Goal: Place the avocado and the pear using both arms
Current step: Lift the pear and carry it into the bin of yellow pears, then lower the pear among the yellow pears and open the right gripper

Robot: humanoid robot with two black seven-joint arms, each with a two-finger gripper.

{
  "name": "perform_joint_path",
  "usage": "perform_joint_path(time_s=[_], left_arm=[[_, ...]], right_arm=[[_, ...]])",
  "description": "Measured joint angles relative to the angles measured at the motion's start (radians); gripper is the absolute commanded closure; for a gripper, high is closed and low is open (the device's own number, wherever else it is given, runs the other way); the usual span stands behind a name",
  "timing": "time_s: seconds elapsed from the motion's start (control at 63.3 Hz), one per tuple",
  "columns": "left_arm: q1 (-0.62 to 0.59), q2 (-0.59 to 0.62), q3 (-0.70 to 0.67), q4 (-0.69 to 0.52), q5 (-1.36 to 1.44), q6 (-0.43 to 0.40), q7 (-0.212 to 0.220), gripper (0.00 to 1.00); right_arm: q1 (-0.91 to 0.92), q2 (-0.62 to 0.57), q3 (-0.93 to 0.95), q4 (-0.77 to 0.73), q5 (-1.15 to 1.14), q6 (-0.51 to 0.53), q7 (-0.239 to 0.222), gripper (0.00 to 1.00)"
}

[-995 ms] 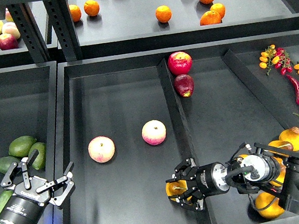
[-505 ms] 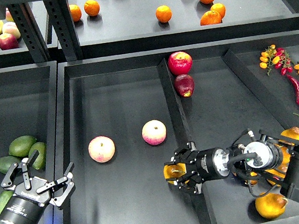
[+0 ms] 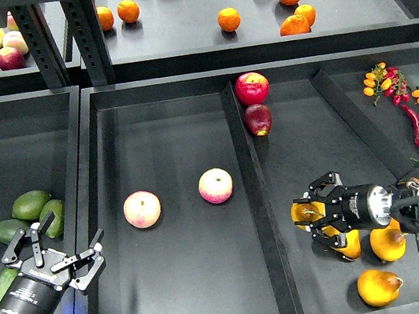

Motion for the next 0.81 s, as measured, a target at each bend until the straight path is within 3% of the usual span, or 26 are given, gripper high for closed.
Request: perform_joint_path(time_s=[0.806], left_arm=[[0.0, 0.0, 0.0, -0.002, -0.002, 0.0, 0.0, 0.01]], right_arm=[[-0.103, 0.005, -0.001, -0.05, -0.062, 0.034, 0.0, 0.51]])
